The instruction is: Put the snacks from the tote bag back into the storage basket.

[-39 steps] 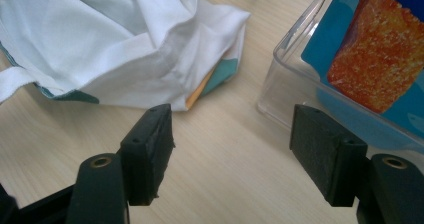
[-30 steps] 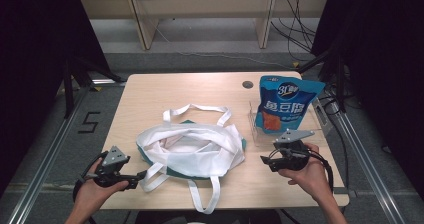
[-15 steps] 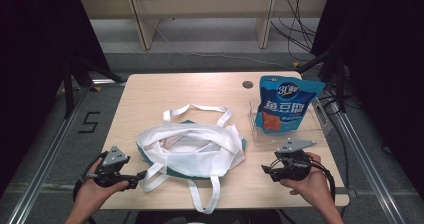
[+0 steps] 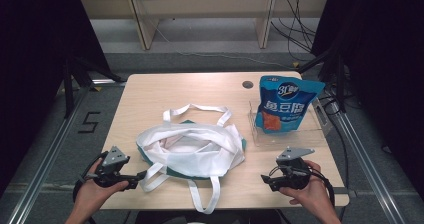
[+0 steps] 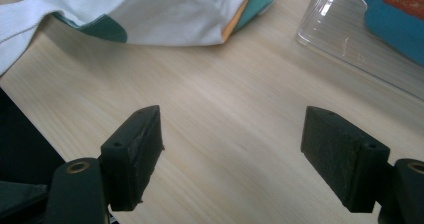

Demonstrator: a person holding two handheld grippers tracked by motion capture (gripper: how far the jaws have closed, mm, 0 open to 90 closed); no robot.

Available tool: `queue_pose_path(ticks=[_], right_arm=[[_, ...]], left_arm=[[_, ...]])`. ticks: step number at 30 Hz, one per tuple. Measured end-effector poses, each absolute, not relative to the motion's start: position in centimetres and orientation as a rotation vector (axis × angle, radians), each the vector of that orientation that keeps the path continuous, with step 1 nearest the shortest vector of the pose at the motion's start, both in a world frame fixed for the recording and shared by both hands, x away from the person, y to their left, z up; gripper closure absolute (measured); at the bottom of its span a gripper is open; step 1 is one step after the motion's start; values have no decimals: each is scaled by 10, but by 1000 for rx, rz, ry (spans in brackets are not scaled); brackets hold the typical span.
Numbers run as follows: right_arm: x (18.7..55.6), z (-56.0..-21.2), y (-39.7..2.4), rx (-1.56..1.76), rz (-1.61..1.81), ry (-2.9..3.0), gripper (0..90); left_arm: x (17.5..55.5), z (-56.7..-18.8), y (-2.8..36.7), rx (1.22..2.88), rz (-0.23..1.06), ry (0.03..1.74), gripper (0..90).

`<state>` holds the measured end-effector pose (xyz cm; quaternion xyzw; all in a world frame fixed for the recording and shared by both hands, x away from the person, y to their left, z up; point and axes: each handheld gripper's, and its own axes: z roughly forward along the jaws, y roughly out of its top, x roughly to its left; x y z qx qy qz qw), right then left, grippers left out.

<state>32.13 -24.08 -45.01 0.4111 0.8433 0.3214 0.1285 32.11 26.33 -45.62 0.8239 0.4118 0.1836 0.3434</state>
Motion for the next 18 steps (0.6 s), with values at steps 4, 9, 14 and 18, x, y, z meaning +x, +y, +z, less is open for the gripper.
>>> queue_pose_path(ticks=[4,9,14,18], right_arm=[[317,-451,-240,1177,910,2479,239],[316,-451,-236,1211,871,2500,234],[318,-452,-237,1173,866,2499,236],[318,-453,-236,1174,863,2504,237]], left_arm=[[321,-457,263,2133,474,1089,200],[321,-457,263,2137,466,1081,200],[321,-457,263,2138,469,1078,199],[322,-457,263,2135,472,1088,199]])
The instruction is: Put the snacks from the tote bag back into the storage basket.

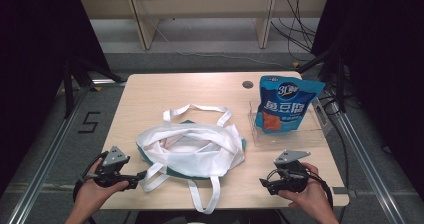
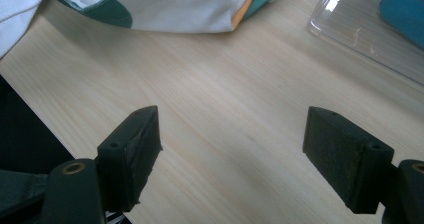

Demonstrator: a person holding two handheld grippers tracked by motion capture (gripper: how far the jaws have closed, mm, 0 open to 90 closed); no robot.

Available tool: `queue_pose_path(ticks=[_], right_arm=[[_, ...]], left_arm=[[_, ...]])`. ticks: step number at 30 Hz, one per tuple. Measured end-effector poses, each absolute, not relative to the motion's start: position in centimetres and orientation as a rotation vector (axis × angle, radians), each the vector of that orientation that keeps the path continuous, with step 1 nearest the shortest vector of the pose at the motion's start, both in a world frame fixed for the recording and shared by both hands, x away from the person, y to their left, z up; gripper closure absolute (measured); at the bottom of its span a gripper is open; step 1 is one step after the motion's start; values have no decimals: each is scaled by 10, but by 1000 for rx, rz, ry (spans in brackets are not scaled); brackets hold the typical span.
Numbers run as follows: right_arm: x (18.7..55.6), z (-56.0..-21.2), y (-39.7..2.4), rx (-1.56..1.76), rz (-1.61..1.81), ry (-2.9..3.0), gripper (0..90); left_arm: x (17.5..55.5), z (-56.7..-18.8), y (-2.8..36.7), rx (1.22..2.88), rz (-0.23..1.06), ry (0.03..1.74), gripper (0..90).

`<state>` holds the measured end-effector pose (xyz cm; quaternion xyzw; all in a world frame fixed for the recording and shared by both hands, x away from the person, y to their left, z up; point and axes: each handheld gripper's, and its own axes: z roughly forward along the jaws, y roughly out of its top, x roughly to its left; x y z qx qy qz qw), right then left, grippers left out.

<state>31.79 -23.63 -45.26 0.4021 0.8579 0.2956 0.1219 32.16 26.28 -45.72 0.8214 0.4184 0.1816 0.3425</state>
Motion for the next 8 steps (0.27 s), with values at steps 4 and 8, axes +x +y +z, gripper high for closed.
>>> queue_pose_path(ticks=[4,8], right_arm=[[318,-453,-236,1173,863,2505,237],[319,-453,-237,1170,858,2505,237]], left_arm=[[321,-457,263,2136,473,1085,199],[322,-457,263,2134,463,1084,199]])
